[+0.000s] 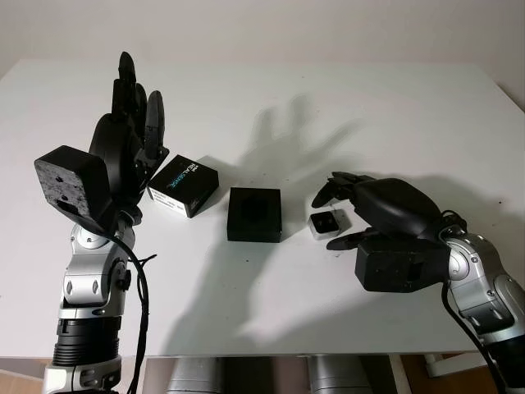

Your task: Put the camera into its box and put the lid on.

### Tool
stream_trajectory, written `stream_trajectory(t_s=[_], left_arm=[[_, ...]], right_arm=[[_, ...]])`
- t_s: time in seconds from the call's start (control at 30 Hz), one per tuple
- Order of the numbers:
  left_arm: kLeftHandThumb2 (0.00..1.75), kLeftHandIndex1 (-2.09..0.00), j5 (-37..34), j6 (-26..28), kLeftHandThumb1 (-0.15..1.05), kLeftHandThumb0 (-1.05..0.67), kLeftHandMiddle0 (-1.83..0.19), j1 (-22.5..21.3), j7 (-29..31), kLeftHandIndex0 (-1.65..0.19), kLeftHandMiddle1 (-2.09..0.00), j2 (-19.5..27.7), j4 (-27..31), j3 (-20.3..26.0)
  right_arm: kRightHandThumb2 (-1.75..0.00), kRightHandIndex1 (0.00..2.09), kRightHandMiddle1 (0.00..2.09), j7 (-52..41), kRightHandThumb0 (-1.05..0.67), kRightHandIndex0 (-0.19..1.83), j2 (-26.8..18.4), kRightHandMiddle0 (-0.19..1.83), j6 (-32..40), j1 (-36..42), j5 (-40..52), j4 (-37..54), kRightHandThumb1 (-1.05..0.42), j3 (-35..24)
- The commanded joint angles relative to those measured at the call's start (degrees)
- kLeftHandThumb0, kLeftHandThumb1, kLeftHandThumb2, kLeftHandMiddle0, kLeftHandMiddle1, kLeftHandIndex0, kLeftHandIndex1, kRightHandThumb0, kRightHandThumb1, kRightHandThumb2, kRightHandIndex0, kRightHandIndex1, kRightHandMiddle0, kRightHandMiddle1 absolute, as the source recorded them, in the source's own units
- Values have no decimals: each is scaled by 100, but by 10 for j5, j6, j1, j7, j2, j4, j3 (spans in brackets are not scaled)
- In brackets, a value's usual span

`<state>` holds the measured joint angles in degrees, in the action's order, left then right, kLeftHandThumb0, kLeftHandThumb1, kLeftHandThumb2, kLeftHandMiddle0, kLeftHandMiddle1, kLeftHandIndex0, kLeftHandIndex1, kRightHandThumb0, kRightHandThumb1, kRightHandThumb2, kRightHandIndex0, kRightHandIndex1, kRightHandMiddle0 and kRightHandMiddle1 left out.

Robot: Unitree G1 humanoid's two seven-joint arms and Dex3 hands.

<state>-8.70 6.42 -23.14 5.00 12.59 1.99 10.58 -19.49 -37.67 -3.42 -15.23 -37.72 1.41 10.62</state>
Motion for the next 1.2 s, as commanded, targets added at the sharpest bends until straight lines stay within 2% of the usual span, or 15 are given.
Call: stream_trajectory(t_s=[0.0, 0.23, 0.7, 1.17], left_arm=[[61, 0, -3, 0, 105, -75, 19, -1, 1, 19, 0, 1, 15, 3], [62, 0, -3, -1, 105, -77, 19, 1, 3, 19, 0, 5, 16, 3], [61, 0, -5, 0, 105, -77, 19, 5, 1, 19, 0, 6, 20, 6], [63, 0, -4, 2, 105, -77, 19, 8, 1, 19, 0, 9, 25, 6]], right_arm=[[-6, 6, 111, 0, -55, 22, -1, 14, -6, -7, 1, -5, -93, 3], [-5, 6, 116, -1, -56, 22, -1, 14, -6, -9, -2, -14, -93, 6], [-6, 7, 138, 28, -43, 28, 13, 27, -19, -6, 11, -38, -97, 6], [-5, 7, 143, 41, -41, 32, 27, 32, -37, -15, 49, -79, -98, -1]])
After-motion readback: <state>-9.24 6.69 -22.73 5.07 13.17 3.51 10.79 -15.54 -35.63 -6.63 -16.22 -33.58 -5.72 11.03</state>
